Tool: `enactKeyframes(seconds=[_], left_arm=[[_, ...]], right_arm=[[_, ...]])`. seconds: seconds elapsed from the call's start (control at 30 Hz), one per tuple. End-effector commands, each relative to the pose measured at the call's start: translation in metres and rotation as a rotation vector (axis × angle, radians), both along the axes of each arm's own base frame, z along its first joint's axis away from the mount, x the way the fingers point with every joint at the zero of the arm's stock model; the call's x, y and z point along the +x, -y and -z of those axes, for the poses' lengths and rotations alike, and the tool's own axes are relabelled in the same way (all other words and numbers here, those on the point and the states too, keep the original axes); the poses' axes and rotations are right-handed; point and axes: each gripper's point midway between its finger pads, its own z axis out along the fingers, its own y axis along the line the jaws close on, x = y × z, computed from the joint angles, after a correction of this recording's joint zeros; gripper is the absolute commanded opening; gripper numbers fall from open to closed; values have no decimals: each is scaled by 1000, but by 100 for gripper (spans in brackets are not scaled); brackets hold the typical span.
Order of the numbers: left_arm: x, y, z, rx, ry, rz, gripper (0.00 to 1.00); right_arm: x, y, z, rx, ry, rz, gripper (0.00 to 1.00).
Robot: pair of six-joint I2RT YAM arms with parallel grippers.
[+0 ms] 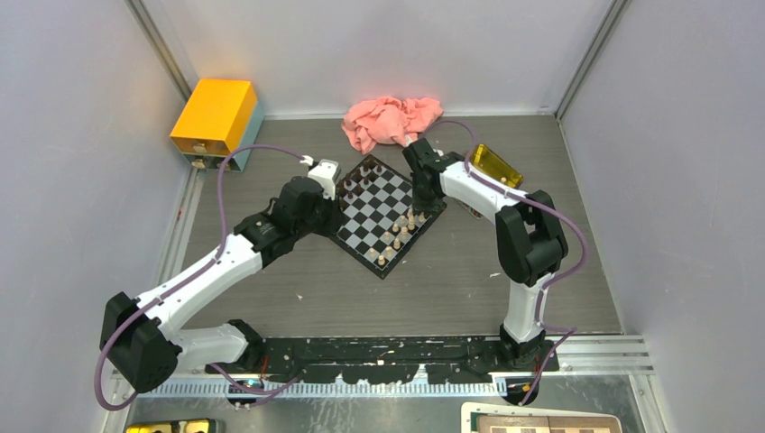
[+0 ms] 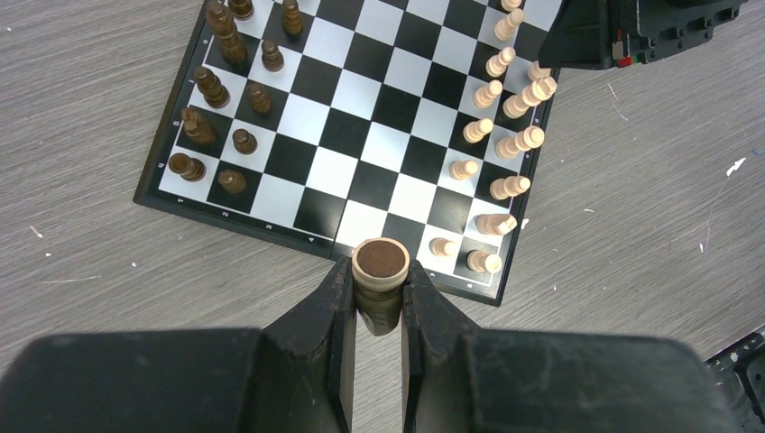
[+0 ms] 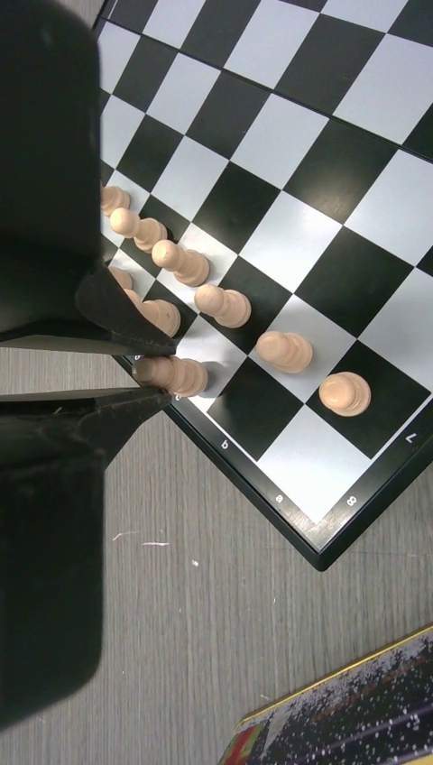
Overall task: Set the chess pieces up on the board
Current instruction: Place the chess piece on the chessboard.
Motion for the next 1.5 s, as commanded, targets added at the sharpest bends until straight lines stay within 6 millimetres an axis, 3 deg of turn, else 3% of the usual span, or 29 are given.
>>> enactKeyframes(seconds=[0.0, 0.5, 0.7, 0.93, 1.2, 1.47], left_arm=[[8, 10, -24, -55, 46, 11, 0], [8, 11, -24, -54, 49, 17, 0], [8, 11, -26, -52, 54, 18, 0], [10, 13, -28, -55, 55, 25, 0], [10, 14, -31, -60, 61, 31, 0], [7, 21, -51, -92, 99, 84, 0]], right_arm=[[18, -9, -14, 36, 61, -5, 1], [17, -12, -5, 43, 44, -3, 1], [16, -11, -8, 42, 47, -4, 21], [17, -9, -17, 38, 65, -3, 31], [20, -7, -32, 38, 96, 3, 34], [30, -5, -78, 65, 202, 24, 35]])
